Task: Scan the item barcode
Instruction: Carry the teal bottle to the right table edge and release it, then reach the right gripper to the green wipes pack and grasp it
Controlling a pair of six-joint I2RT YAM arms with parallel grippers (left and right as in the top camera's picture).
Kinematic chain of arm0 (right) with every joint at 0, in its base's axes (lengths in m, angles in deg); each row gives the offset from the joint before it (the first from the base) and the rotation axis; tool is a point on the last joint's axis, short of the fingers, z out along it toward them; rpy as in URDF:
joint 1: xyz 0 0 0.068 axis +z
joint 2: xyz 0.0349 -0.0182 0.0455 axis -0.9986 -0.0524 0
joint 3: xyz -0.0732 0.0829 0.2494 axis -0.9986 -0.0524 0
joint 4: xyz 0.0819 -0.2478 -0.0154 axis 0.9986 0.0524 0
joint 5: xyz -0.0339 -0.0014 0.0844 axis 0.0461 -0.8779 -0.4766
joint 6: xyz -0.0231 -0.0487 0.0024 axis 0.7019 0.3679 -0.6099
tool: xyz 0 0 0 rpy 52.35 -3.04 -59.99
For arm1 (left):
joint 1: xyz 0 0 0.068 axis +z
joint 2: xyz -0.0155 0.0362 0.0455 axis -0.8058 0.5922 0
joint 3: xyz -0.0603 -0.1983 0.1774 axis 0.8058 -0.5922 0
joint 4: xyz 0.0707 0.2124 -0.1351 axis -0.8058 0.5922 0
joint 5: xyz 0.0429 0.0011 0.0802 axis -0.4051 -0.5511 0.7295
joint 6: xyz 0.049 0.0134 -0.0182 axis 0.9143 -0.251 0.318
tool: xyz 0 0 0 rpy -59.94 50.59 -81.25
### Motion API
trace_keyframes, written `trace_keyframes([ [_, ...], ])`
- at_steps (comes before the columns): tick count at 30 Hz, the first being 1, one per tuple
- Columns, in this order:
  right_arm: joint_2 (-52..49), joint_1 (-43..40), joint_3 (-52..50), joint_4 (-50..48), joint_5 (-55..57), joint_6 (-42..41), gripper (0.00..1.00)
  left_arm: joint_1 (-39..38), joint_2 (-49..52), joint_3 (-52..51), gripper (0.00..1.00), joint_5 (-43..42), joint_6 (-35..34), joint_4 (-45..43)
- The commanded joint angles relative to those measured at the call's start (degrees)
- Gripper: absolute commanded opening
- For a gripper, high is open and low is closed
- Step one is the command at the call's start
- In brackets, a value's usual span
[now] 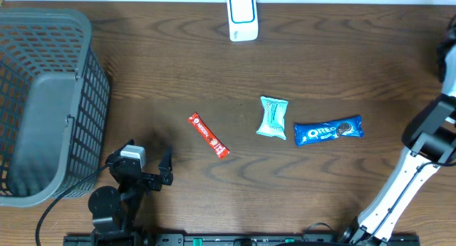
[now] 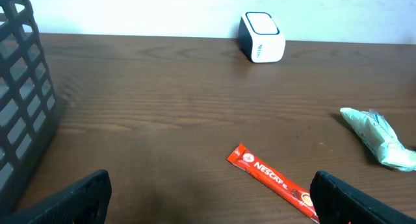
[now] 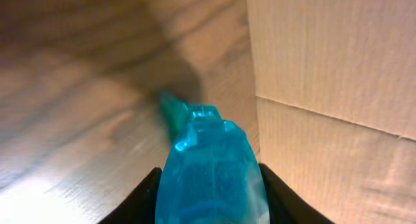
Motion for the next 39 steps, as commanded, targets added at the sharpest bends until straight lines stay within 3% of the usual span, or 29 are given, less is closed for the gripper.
trace_keyframes([
  [1, 1.33, -0.59, 0.15, -0.17, 1.31, -2.14, 0.47, 0.13, -0.39, -1.36, 0.98, -0.35, 0.94, 0.02],
  [3, 1.33, -0.61, 0.15, -0.17, 1.01, -2.25, 0.84, 0.13, -0.39, -1.36, 0.98, -0.35, 0.94, 0.02],
  [5, 1.36, -0.35, 0.15, -0.20, 0.59, -2.29, 0.99, 0.13, -0.39, -1.36, 0.98, -0.37, 0.94, 0.02],
  [15, 6.32, 8.07, 0.17, 0.98, -7.76, -5.05, 0.99, 0.13, -0.39, -1.36, 0.98, -0.37, 0.94, 0.02],
  [22, 10.23, 20.00, 0.17, 10.64, -41.59, -9.75, 0.99, 0.13, -0.39, -1.36, 0.98, -0.35, 0.94, 0.02],
  [27, 10.36, 28.89, 0.17, 19.15, -49.99, -10.73, 0.98, 0.13, -0.39, -1.36, 0.98, -0.37, 0.94, 0.02],
  [30, 10.36, 33.09, 0.15, 25.42, -55.58, -18.53, 0.97, 0.13, -0.39, -1.36, 0.98, -0.37, 0.94, 0.02],
  [33, 10.34, 36.70, 0.15, 30.14, -61.72, -26.84, 0.82, 0.13, -0.39, -1.36, 0.98, -0.35, 0.94, 0.02],
  [36, 10.34, 40.24, 0.15, 32.61, -60.50, -35.98, 0.82, 0.13, -0.39, -1.36, 0.98, -0.35, 0.94, 0.02],
  [37, 10.34, 41.62, 0.15, 33.44, -59.14, -39.50, 0.84, 0.13, -0.39, -1.36, 0.98, -0.37, 0.94, 0.02],
  [39, 10.34, 43.91, 0.15, 35.06, -56.70, -43.43, 0.99, 0.13, -0.39, -1.36, 0.98, -0.35, 0.94, 0.02],
])
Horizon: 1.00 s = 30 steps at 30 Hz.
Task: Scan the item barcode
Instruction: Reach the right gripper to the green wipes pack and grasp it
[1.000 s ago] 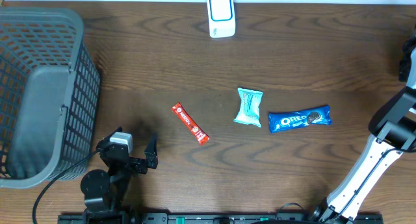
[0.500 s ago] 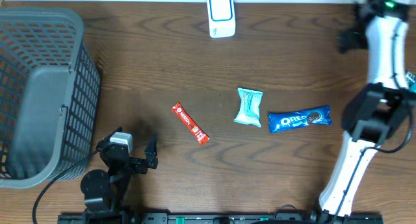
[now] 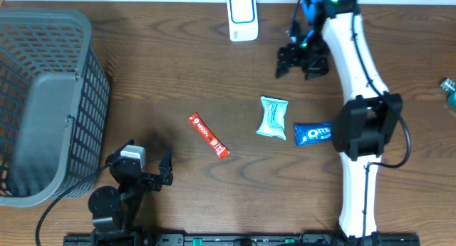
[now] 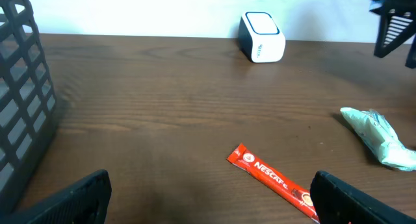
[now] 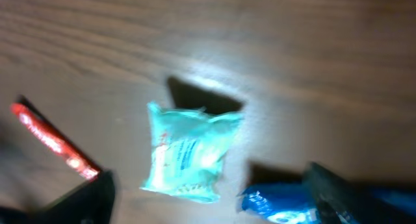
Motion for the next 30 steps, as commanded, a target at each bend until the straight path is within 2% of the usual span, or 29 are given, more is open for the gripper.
trace_keyframes([
  [1, 0.90, 3.98, 0.17, 1.77, 0.98, -12.26, 0.99, 0.13, -0.39, -1.36, 0.98, -0.35, 0.81, 0.04],
  [6, 0.90, 10.82, 0.15, -1.20, 2.14, -9.73, 0.99, 0.13, -0.39, -1.36, 0.98, -0.35, 0.81, 0.04],
  [7, 0.90, 12.24, 0.15, -1.33, 2.82, -9.46, 0.94, 0.13, -0.39, -1.36, 0.98, -0.35, 0.81, 0.04],
  [8, 0.90, 13.55, 0.15, -1.25, 3.82, -9.64, 0.67, 0.13, -0.39, -1.36, 0.98, -0.37, 0.81, 0.04],
  [9, 0.90, 14.91, 0.15, -0.94, 5.79, -11.76, 0.58, 0.13, -0.39, -1.36, 0.98, -0.35, 0.81, 0.04],
  [11, 0.87, 17.66, 0.09, 0.94, 15.06, -22.84, 0.63, 0.13, -0.39, -1.36, 0.98, -0.35, 0.81, 0.04],
  [12, 0.87, 19.10, 0.00, 2.05, 21.09, -27.76, 0.75, 0.13, -0.39, -1.36, 0.98, -0.35, 0.81, 0.04],
  [13, 0.70, 20.48, -0.07, 3.10, 26.71, -31.65, 0.80, 0.13, -0.39, -1.36, 0.98, -0.35, 0.81, 0.04],
  [15, 0.24, 22.82, -0.07, 5.18, 33.38, -36.74, 0.84, 0.13, -0.39, -1.36, 0.98, -0.35, 0.81, 0.04],
  [20, -2.49, 25.07, -0.07, 5.49, 34.25, -38.03, 0.84, 0.13, -0.39, -1.36, 0.98, -0.35, 0.81, 0.04],
  [26, -6.34, 24.30, -0.11, 5.51, 34.34, -39.56, 0.75, 0.13, -0.39, -1.36, 0.98, -0.35, 0.81, 0.04],
  [30, -9.05, 24.24, -0.92, 5.53, 36.13, -39.52, 0.77, 0.13, -0.39, -1.36, 0.98, -0.35, 0.81, 0.04],
])
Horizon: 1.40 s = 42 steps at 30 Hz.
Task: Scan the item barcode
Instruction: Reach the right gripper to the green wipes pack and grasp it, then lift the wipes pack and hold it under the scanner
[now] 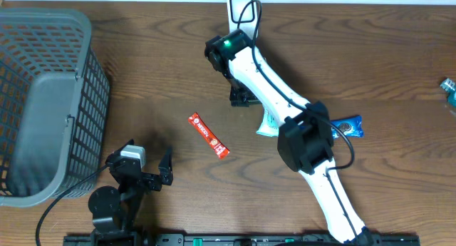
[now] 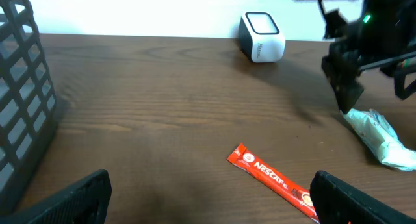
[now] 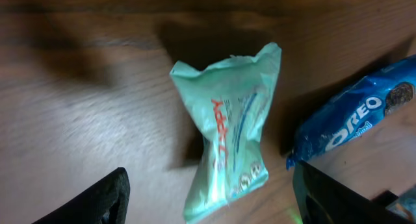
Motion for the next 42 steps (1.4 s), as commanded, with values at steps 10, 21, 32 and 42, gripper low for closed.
trace_keyframes([
  [10, -3.26, -1.51, -14.03, -1.11, 5.27, -4.50, 0.45, 0.13, -0.39, -1.36, 0.98, -0.35, 0.81, 0.04],
  [21, -2.78, -3.26, -14.49, -1.97, 5.60, -0.96, 0.01, 0.13, -0.39, -1.36, 0.98, -0.35, 0.81, 0.04],
  [32, 5.42, -5.77, 1.11, 0.09, -54.75, 46.31, 0.01, 0.13, -0.39, -1.36, 0.98, -0.35, 0.81, 0.04],
  [42, 5.64, -6.95, -2.82, -0.13, -84.70, 80.46, 0.01, 0.13, -0.39, -1.36, 0.98, -0.35, 0.81, 0.04],
])
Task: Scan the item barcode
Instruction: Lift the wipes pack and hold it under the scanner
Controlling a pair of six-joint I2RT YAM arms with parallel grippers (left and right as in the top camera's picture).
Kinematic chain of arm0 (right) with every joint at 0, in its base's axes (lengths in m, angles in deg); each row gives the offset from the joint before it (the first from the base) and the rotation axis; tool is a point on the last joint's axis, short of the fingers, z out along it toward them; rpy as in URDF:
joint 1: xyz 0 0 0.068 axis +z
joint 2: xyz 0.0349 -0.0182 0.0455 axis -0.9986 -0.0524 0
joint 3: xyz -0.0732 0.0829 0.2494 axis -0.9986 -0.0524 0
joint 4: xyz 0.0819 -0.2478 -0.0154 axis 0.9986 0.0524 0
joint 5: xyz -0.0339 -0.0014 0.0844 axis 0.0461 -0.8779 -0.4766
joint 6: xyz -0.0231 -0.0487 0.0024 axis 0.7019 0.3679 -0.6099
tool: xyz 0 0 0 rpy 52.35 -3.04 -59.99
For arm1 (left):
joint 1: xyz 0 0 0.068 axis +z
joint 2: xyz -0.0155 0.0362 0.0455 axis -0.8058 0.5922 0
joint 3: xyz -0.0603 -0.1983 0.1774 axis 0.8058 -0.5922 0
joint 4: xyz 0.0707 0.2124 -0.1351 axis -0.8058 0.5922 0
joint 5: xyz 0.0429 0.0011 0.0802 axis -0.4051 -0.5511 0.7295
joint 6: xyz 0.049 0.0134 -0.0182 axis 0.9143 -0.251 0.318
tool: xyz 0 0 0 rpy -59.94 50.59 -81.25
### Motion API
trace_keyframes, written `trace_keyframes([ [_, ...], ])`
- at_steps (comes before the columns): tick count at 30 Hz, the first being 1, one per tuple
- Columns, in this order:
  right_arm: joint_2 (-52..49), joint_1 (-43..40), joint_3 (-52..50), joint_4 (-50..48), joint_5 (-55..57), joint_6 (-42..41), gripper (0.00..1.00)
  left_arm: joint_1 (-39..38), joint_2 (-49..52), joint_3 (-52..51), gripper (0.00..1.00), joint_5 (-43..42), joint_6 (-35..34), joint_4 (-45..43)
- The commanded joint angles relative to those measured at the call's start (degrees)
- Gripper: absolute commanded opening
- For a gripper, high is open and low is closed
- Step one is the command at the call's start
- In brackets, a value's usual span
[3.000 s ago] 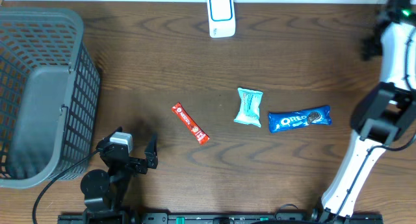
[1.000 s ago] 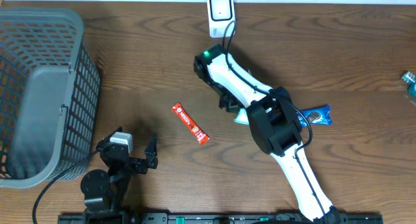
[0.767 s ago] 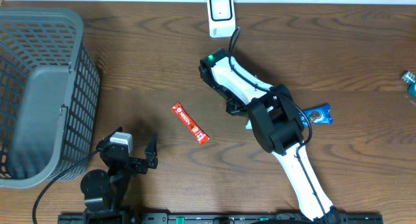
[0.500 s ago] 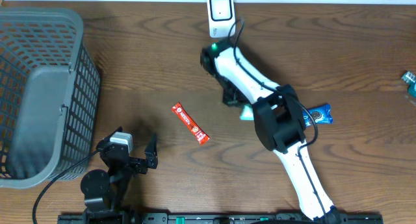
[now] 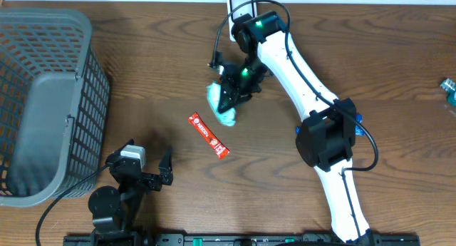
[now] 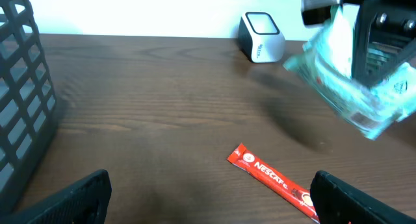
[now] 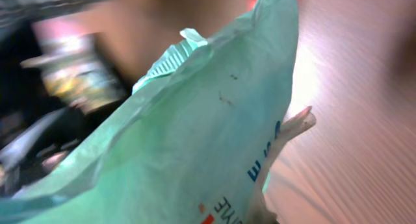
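Note:
A teal snack packet [image 5: 220, 103] hangs above the table, left of centre, with my right gripper [image 5: 234, 85] shut on it. In the left wrist view the packet [image 6: 351, 87] floats at upper right, below and right of the white barcode scanner [image 6: 261, 45]. It fills the right wrist view [image 7: 195, 133] and hides the fingers there. The scanner [image 5: 241, 5] stands at the table's back edge, partly behind the right arm. My left gripper [image 5: 146, 167] rests open near the front edge, its fingers [image 6: 71, 198] wide apart with nothing between them.
A red Nescafe stick [image 5: 208, 135] lies on the table just in front of the left gripper [image 6: 273, 178]. A grey mesh basket [image 5: 43, 96] stands at the left. A blue Oreo pack [image 5: 358, 123] is mostly hidden behind the right arm. A small blue item [image 5: 449, 85] lies at the right edge.
My right gripper was open over the teal packet lying beside the Oreo pack. It is now shut on the packet, which is off the table and further left. The left arm is unchanged.
My right gripper first held a blue item at the far right beside a cardboard box. Then it was open over the back of the table, the blue item lying at the right edge. Then it was above the teal packet, which it now holds in the air.

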Motion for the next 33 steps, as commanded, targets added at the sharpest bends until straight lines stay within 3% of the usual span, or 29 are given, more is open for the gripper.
trace_keyframes([
  [1, 0.35, 0.61, -2.95, 0.31, -26.12, 21.35, 0.01, 0.13, -0.39, -1.36, 0.98, -0.35, 0.81, 0.04],
  [3, 0.35, 0.68, -5.16, 0.44, -35.15, 25.68, 0.01, 0.13, -0.39, -1.36, 0.98, -0.35, 0.81, 0.04],
  [6, 0.35, 0.68, -8.41, 0.44, -43.69, 25.86, 0.01, 0.13, -0.39, -1.36, 0.98, -0.35, 0.81, 0.04],
  [10, 0.35, 0.52, -11.98, 0.26, -44.44, 11.26, 0.01, 0.13, -0.39, -1.36, 0.98, -0.37, 0.81, 0.04],
  [17, 0.35, 0.04, -14.08, 0.61, -44.44, -0.24, 0.01, 0.13, -0.39, -1.36, 0.98, -0.35, 0.81, 0.04],
  [20, 0.35, -0.55, -14.08, 0.42, -42.82, 0.09, 0.01, 0.13, -0.39, -1.36, 0.98, -0.37, 0.81, 0.04],
  [26, 0.50, -2.99, -13.68, -5.20, -26.27, -0.55, 0.01, 0.13, -0.39, -1.36, 0.98, -0.35, 0.81, 0.04],
  [31, 0.55, -5.73, -8.20, -13.77, 1.77, -19.34, 0.01, 0.13, -0.39, -1.36, 0.98, -0.35, 0.81, 0.04],
  [33, 0.57, -6.12, -4.20, -16.17, 11.37, -23.34, 0.02, 0.13, -0.39, -1.36, 0.98, -0.35, 0.81, 0.04],
])
